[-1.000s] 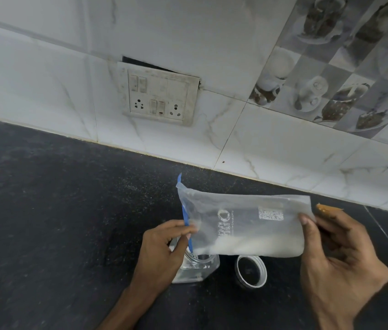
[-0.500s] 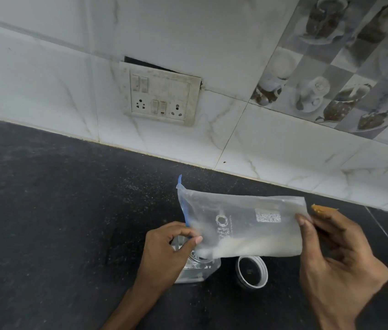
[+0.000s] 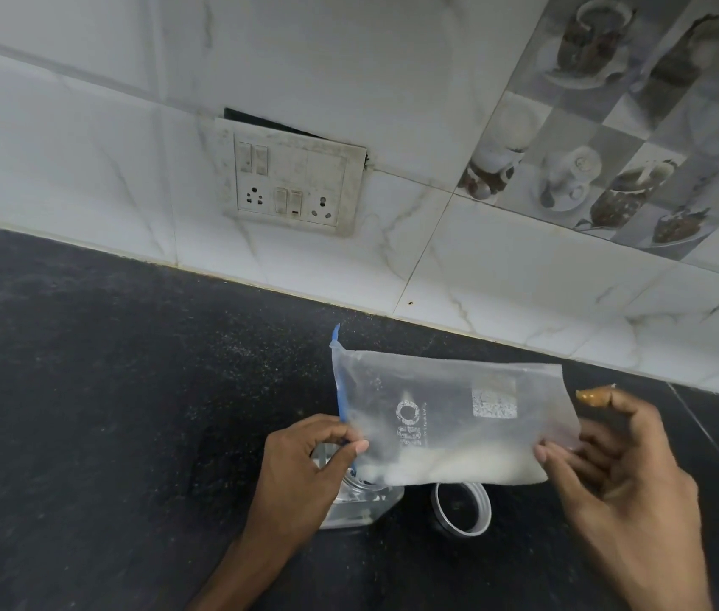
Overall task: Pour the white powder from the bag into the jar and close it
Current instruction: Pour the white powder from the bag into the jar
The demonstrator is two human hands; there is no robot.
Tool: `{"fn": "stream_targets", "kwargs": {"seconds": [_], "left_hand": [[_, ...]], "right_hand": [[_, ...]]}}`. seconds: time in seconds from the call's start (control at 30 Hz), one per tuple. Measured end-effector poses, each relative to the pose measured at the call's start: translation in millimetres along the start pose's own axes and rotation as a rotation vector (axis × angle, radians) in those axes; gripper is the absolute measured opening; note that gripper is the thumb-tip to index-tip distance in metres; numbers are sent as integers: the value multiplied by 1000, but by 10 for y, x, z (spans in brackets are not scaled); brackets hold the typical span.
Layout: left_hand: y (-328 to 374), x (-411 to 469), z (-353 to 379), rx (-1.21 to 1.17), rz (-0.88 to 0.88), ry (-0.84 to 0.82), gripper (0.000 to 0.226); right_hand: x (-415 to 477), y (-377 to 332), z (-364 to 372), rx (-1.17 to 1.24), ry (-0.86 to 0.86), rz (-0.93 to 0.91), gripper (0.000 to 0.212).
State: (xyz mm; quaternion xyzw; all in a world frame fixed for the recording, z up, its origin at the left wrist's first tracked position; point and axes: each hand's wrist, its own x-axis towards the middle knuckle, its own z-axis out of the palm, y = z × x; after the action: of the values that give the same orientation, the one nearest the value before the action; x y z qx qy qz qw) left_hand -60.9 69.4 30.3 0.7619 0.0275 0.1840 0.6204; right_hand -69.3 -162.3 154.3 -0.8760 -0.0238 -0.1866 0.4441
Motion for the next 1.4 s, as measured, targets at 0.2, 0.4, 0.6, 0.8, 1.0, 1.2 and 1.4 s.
{"fn": "stream_targets", "kwargs": {"seconds": [0.2, 0.4, 0.6, 0.8, 1.0, 1.2, 1.4], "left_hand": [[7, 3, 5, -3, -3, 4, 17], [-21, 0, 10, 1, 0, 6, 20], [-34, -9, 19, -2, 11, 4, 20], [-31, -8, 22, -13, 6, 1, 23], [-27, -10, 11, 1, 15, 1, 20], [-19, -15, 3, 15, 23, -14, 24], [-5, -18, 16, 4, 14, -11, 24]], "right_hand": [[-23, -15, -31, -31, 86, -17, 58], [-32, 52, 8, 70, 141, -48, 53], [-23, 71, 12, 165, 156, 12, 53], [-36, 70, 53, 166, 147, -26, 47], [-72, 92, 130, 159, 226, -92, 46], [-84, 124, 122, 153, 259, -118, 43], [-72, 160, 134, 185, 292, -134, 38]]}}
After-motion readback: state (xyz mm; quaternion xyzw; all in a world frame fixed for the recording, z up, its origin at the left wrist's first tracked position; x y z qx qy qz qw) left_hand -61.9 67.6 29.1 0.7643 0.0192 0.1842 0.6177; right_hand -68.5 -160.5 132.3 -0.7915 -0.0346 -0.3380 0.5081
